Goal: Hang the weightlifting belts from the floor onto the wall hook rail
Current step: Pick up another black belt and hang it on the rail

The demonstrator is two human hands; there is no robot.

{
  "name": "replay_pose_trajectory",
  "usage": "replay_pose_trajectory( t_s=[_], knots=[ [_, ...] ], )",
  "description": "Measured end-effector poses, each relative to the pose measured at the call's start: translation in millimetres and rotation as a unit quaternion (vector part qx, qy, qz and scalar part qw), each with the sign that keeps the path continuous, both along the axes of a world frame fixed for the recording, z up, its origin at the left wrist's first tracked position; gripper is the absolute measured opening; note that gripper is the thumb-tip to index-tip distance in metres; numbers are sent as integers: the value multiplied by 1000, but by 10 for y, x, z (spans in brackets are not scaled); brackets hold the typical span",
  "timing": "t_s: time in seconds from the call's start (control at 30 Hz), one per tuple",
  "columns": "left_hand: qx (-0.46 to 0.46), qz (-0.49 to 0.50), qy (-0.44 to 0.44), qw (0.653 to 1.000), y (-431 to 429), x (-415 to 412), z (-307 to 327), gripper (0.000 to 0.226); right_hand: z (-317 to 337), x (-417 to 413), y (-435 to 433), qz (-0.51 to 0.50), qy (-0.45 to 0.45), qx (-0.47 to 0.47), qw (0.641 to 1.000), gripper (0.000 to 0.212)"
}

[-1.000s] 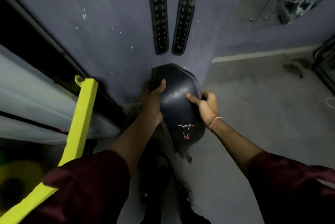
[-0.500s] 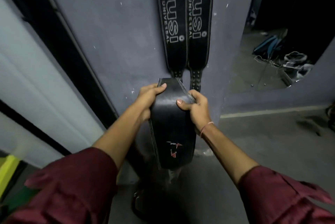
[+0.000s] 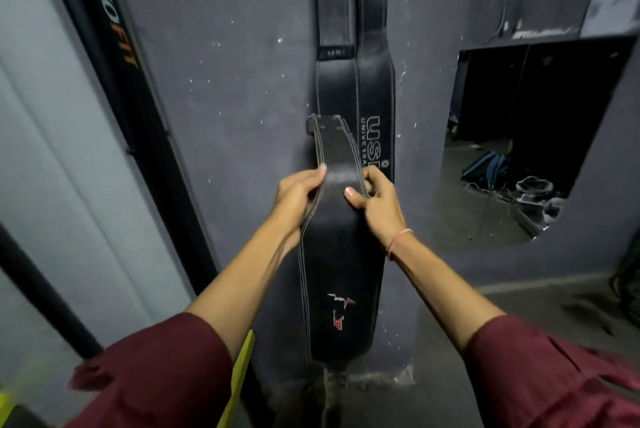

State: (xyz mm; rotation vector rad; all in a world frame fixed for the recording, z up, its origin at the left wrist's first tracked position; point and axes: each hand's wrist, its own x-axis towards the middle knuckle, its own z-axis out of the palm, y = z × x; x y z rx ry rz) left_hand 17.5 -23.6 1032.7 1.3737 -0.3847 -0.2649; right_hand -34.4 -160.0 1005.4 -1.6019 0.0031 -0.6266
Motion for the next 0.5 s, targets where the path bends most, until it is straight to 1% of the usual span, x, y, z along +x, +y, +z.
replay_pose_trajectory(
  t_s=[0.03,0.07,0.13,0.23,0.27,0.3,0.33,0.4,0.43,0.5],
  knots=[
    [9,10,-13,1000,-40,46,79,41,46,16,33,-1,-11,-4,1000,34],
    [11,27,-33,999,-72,59,169,46,110,25,64,-1,-21,-7,1000,34],
    [-8,72,-77,994,-148,134,260,49,250,24,102,-8,-44,-9,999,32],
    [-49,106,-99,988,-214,149,338,37,328,-66,40,17,-53,-37,998,19],
    [-65,111,-100,987,-224,141,353,33,274,-118,16,21,-44,-52,997,21],
    [-76,111,-97,986,-233,162,342,29,173,-158,-9,17,-30,-54,998,31],
    [-81,106,-97,986,-240,188,331,26,44,-213,-20,14,-19,-31,999,40],
    [-82,101,-97,987,-224,195,312,17,-276,-297,-13,15,5,52,998,47],
    [-81,102,-97,987,-211,210,313,15,-414,-343,21,17,20,90,996,46],
    [-75,97,-103,987,-176,249,364,17,-555,-404,96,11,37,133,990,37]
  ],
)
